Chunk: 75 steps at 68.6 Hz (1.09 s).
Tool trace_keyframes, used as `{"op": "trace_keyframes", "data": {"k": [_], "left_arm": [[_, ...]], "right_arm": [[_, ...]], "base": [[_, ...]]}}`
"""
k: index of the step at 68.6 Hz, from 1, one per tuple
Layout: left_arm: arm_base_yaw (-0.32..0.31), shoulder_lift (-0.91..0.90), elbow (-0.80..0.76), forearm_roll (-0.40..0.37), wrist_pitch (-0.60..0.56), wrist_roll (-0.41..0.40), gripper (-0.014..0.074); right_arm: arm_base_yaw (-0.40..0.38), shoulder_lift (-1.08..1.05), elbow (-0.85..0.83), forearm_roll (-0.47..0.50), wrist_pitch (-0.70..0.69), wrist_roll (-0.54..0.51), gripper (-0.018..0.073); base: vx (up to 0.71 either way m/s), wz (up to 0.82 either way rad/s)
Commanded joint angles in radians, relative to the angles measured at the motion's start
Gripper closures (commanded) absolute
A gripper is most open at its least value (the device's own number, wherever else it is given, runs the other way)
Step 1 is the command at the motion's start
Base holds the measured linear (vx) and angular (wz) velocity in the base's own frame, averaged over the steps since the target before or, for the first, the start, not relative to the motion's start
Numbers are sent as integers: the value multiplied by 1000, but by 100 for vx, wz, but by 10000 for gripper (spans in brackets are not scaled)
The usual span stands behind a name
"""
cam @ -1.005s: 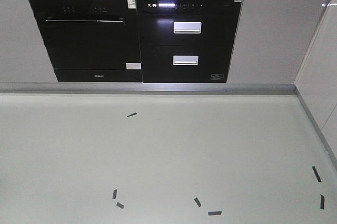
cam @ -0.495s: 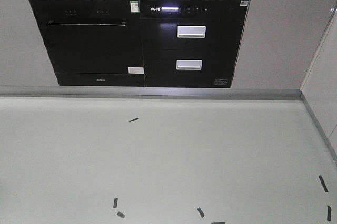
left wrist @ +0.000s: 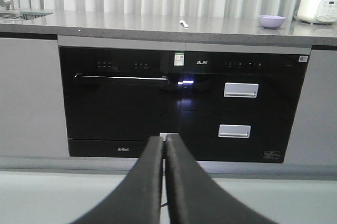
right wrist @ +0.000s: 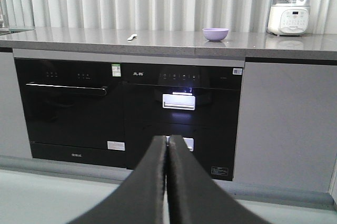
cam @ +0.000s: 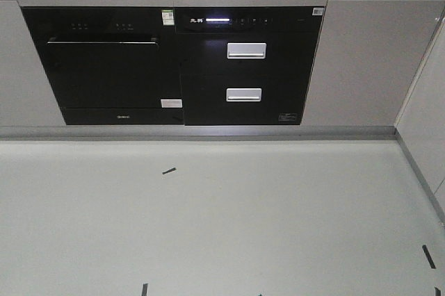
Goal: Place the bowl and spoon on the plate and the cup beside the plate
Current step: 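Drive the base toward the counter holding the spoon and bowl, then approach the counter and stop facing the green spoon and lavender bowl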
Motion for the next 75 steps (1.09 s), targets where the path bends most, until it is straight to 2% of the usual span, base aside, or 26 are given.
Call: {"op": "trace_keyframes", "data": {"k": [1, 75], "left_arm": [[-5, -14, -26, -1, -76, -8, 603], [-5, -14, -26, -1, -76, -8, 603]], "right_arm": [[-6, -6, 8, -3, -68, -7, 570], [-6, -6, 8, -3, -68, -7, 570]], "base": [[17, -4], [19, -4]]}}
